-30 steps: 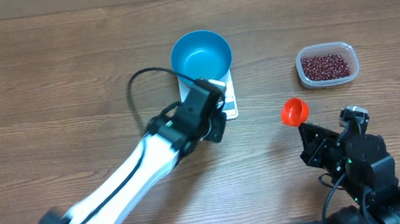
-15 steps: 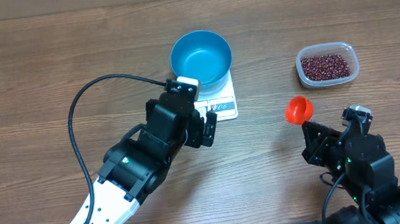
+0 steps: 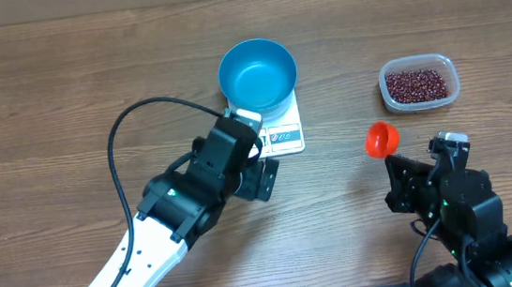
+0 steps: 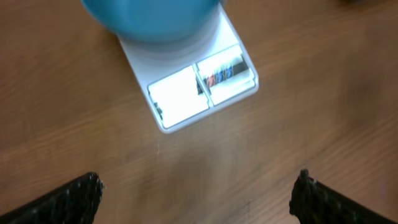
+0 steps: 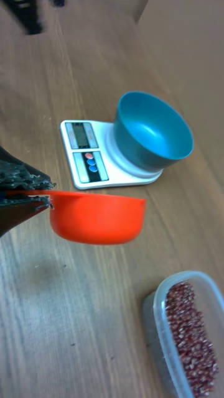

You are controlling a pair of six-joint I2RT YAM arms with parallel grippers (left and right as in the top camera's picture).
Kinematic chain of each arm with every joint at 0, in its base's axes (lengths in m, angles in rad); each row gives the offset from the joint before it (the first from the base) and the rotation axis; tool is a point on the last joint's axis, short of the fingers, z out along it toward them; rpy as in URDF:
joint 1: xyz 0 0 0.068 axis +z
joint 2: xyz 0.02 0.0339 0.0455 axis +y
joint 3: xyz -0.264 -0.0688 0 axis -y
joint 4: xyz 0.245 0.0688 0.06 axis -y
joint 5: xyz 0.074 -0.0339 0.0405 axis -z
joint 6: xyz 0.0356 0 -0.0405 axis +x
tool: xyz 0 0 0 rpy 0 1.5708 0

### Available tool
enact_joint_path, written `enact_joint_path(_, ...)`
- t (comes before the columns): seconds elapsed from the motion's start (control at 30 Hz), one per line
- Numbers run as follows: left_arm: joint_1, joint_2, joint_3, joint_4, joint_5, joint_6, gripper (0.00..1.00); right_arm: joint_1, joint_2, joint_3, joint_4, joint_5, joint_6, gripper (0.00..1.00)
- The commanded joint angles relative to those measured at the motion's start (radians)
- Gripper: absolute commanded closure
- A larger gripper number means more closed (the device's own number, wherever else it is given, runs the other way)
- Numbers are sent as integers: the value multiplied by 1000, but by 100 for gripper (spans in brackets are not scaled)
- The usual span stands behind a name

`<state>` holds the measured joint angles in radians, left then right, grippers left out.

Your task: Scoop item into bowl and weigh 150g on scale

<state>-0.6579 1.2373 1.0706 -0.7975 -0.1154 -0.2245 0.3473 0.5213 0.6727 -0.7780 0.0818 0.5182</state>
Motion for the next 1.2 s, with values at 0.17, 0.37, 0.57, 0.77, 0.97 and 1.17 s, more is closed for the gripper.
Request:
enact_joint_path(0.17,167,-5,309,-440,230,324,0,-5,5,19,71,-5,-23,96)
enact_joint_path(0.37,237,-5,403,-507,175,378,0,-5,49,19,79,-6,-23,96)
enact_joint_path(0.57,238,0,402,-483,167,414,0,-5,79,19,82,-6,-23,96)
enact_joint_path(0.77,239,-1,404,-461,169,517,1,-5,79,19,81,-9,-23,96)
enact_joint_path(0.97,239,-1,404,-462,172,525,0,-5,79,19,82,-9,-23,96)
enact_joint_path(1.17,238,-1,404,-461,196,524,0,-5,79,19,82,-9,-23,96)
